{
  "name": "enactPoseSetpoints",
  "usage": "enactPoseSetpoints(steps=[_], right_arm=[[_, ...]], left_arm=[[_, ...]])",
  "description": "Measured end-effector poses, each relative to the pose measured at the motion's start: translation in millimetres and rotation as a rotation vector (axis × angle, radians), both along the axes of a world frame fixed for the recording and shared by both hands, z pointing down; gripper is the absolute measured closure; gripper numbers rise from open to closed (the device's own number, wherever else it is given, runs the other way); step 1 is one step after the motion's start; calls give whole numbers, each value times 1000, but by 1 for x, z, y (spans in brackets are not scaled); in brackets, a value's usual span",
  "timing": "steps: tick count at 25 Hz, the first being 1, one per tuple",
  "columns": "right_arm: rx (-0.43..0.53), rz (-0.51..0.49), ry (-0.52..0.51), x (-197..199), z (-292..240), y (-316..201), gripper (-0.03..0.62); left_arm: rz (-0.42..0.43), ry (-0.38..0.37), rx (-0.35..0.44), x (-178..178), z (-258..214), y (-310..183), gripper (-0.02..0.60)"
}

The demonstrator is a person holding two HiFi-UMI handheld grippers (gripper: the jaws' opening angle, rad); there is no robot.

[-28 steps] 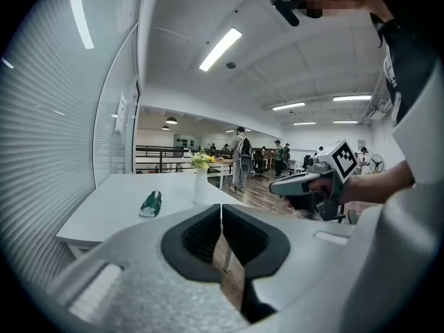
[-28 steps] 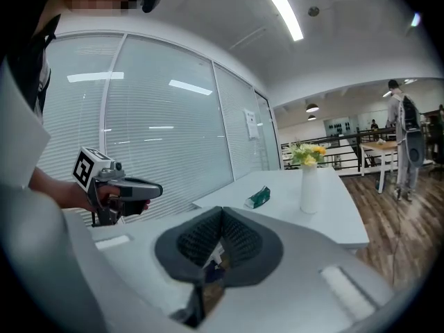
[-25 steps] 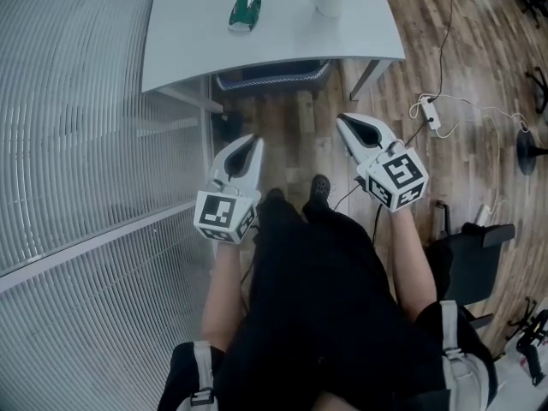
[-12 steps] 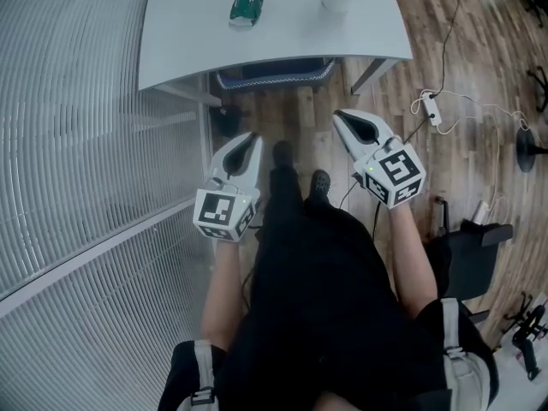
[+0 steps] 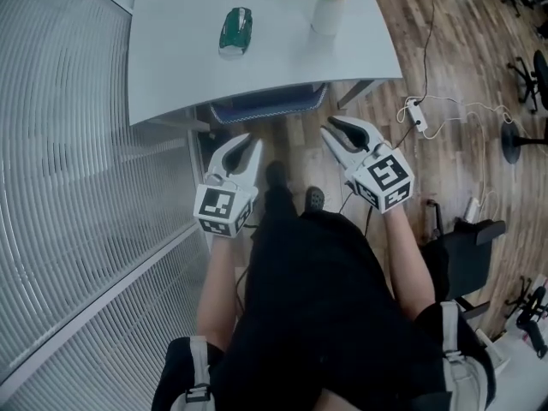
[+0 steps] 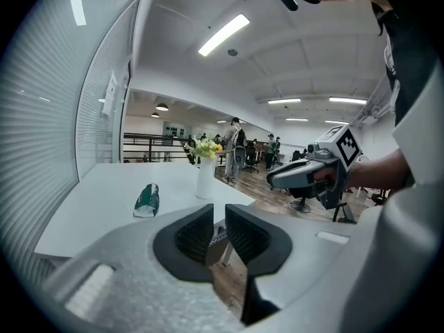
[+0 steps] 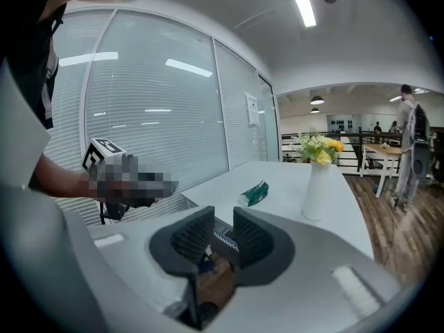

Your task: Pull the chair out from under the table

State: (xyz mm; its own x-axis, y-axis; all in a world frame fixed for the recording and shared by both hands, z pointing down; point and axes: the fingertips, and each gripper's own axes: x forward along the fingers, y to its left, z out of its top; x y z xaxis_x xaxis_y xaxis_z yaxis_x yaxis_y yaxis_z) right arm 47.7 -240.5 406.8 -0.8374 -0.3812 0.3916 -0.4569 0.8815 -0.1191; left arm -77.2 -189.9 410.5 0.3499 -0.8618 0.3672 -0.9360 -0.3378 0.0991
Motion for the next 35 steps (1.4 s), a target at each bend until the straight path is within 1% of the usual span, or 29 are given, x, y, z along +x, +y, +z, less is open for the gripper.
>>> enactPoseSetpoints(steps=[2, 5, 10, 16, 19, 24, 28, 35], right_arm=[[-2, 0, 22, -11, 4, -7, 517], [-6, -9, 58, -30, 15, -16, 510], [5, -28, 127, -58, 36, -26, 476], [3, -65, 225, -78, 65, -34, 470], [-9, -88, 269, -87, 81, -34, 468], [-2, -111, 327, -98, 103, -34, 468], [21, -138, 391, -105, 120, -37, 468], [61, -194, 495, -114, 149, -37, 461]], left_arm=[[22, -3, -12, -8, 5, -11, 526], [47, -9, -26, -23, 14, -27, 526], [99, -20, -60, -43, 35, -46, 508], [177, -71, -112, -53, 65, -59, 485], [219, -89, -125, -56, 77, -66, 469], [301, -137, -178, -55, 105, -69, 436], [350, -174, -209, -55, 125, -70, 426], [413, -205, -226, -54, 148, -73, 426]])
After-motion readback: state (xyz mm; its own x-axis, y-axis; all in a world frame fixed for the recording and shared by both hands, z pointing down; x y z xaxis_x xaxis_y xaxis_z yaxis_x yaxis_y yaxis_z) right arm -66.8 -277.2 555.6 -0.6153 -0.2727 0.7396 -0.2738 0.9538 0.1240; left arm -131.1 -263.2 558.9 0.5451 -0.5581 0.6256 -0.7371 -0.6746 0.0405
